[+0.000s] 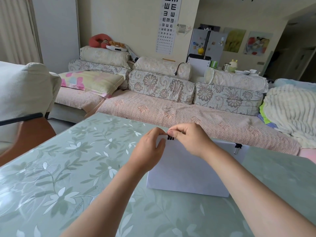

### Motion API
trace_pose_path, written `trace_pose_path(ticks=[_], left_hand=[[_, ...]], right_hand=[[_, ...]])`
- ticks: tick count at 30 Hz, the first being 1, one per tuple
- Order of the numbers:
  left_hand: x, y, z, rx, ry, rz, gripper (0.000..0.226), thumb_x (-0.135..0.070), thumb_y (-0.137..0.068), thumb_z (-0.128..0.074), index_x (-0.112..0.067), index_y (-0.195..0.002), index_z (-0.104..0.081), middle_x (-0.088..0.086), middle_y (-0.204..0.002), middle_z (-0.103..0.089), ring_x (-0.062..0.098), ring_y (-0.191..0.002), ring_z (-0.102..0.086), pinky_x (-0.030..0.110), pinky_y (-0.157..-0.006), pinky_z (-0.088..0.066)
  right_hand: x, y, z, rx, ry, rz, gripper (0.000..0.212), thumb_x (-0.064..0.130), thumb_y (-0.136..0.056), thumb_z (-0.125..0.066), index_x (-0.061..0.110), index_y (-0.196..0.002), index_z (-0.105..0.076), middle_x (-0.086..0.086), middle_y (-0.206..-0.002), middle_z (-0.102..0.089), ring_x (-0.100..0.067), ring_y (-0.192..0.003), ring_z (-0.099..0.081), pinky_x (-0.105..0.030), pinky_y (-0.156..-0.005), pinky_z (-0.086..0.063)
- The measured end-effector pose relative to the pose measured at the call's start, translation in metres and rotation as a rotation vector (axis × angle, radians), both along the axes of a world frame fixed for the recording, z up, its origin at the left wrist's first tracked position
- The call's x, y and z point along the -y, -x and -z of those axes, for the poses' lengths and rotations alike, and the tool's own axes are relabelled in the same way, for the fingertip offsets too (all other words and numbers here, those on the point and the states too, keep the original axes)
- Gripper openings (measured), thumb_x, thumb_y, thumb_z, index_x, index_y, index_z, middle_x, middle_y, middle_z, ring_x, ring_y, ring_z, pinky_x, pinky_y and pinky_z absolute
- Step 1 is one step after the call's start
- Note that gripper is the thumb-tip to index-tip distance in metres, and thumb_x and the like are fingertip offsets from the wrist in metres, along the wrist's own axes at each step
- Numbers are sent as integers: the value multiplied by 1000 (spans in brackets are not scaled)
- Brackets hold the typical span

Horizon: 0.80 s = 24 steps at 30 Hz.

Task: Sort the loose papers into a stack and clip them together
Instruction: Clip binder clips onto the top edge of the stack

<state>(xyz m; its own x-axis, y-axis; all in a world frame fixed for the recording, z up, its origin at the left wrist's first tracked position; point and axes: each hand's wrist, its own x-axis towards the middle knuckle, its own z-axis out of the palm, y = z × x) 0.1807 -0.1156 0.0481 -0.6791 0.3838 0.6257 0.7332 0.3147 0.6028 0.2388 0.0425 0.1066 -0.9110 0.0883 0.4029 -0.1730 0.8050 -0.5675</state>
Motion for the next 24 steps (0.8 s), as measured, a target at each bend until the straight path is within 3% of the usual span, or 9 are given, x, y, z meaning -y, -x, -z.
trace_pose_path(ticks=[3,6,8,10,15,18,20,22,24], left_hand=[[1,-1,0,-14,4,5,12,-18,-93,-53,-17,-103,-58,-8,-95,-60,7,-82,-48,20,-68,-34],[3,-1,-1,-29,14,5,11,-17,-92,-54,-17,-103,-58,-5,-96,-62,10,-84,-52,24,-71,-38],[3,-1,-3,-26,11,5,11,-16,-92,-54,-17,-103,-59,-6,-95,-61,1,-77,-50,14,-66,-35],[3,-2,-4,-30,6,4,11,-15,-92,-55,-16,-102,-59,-10,-91,-57,-8,-75,-49,5,-65,-33],[5,-3,-2,-97,-5,20,8,-11,-90,-57,-14,-97,-60,-10,-85,-56,3,-74,-44,5,-64,-32],[5,-2,-2,-105,-13,31,5,-13,-90,-59,-15,-95,-60,-9,-85,-60,3,-74,-46,4,-64,-32],[5,-3,-3,-91,-18,49,4,-13,-90,-59,-16,-93,-60,-9,-85,-62,1,-73,-49,4,-62,-32],[5,-4,-4,-74,-19,58,5,-12,-90,-59,-16,-92,-60,-10,-85,-61,-5,-73,-51,5,-61,-32],[5,-6,-5,-42,-4,47,7,-12,-89,-57,-16,-94,-60,-11,-84,-57,-8,-71,-50,6,-59,-33]], right_hand=[[-1,0,-1,46,15,-14,18,39,-94,-62,29,-93,-77,19,-63,-61,5,-60,-51,-23,-66,-42],[-1,-1,1,-15,100,-41,15,34,-96,-61,36,-105,-74,17,-89,-72,-2,-81,-65,-24,-80,-49],[0,-2,4,-133,101,-22,12,27,-92,-68,35,-96,-76,17,-84,-73,-2,-76,-64,-24,-76,-50],[1,-2,9,-171,108,-26,12,24,-91,-69,30,-94,-79,17,-86,-75,2,-82,-68,-24,-81,-53],[-5,4,0,62,129,-21,14,31,-91,-69,30,-101,-78,17,-97,-76,5,-97,-66,-22,-90,-49],[-4,0,-10,276,37,-46,22,44,-85,-73,34,-103,-78,17,-88,-75,13,-72,-61,-13,-67,-44],[-2,-2,-10,299,-42,-27,25,55,-80,-71,36,-95,-79,10,-84,-74,1,-63,-61,-24,-59,-47],[-1,-5,-8,261,-98,5,18,59,-76,-71,43,-84,-75,8,-86,-73,-12,-79,-67,-37,-74,-54],[3,-9,-5,253,-235,62,19,55,-74,-75,41,-86,-71,8,-88,-70,-15,-86,-64,-38,-81,-53]])
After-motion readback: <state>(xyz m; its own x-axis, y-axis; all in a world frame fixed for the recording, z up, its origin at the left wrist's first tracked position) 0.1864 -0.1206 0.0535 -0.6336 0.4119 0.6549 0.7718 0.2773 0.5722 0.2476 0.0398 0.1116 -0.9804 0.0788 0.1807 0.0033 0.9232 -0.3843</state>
